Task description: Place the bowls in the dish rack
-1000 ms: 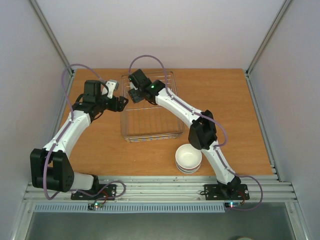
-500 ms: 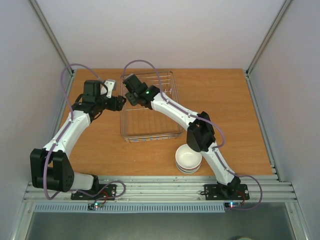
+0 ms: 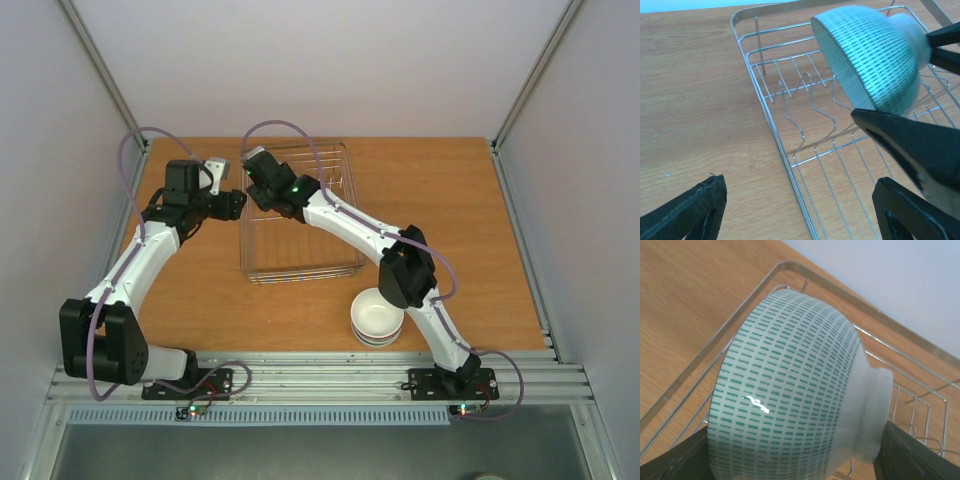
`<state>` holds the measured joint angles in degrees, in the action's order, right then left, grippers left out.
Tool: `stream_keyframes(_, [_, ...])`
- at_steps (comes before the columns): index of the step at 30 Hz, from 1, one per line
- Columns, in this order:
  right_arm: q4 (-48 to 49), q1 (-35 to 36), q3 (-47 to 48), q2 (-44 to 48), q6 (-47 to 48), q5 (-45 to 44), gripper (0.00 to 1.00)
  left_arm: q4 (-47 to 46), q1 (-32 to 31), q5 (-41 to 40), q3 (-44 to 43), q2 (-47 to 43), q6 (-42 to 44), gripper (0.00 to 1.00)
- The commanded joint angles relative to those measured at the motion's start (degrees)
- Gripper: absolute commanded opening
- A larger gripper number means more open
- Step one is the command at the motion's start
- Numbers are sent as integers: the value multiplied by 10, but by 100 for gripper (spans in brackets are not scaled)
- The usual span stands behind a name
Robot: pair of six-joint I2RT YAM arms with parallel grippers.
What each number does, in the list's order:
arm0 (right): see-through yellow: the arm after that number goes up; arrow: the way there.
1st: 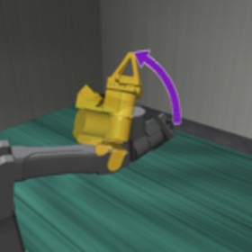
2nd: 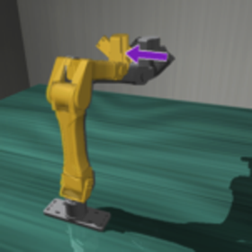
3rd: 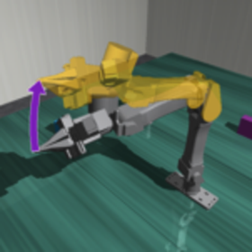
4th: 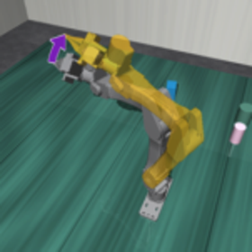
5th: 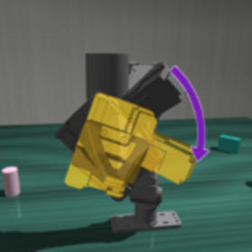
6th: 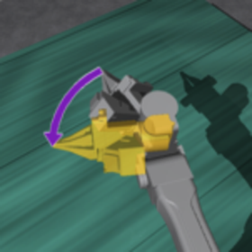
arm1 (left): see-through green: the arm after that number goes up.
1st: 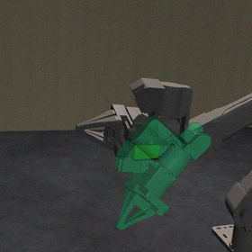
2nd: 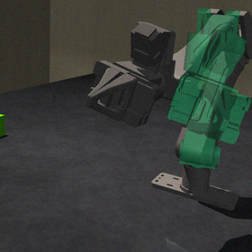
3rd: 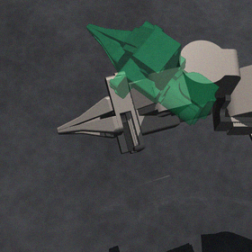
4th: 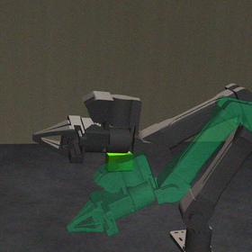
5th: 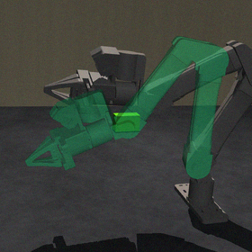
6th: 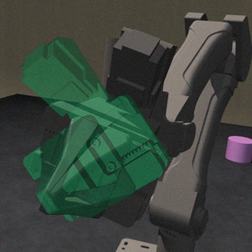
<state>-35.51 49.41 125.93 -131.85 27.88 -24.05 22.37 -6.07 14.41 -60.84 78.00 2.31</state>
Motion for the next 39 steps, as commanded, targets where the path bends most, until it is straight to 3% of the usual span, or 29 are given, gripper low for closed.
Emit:
stream_keyframes(1, [61, 8, -20, 58, 11, -22, 1, -35, 5, -41, 6, -16, -10, 80])
stream_keyframes(9, [77, 6, -58, 100, 19, 8, 1, -40, 7, -72, 6, -17, -12, 80])
stream_keyframes(29, [18, 4, 67, -24, 10, 21, 1, -37, 7, -79, 4, -18, -11, 81])
stream_keyframes(39, [5, -4, 68, -54, -3, 20, 1, -38, 8, -77, 4, -15, -10, 81])
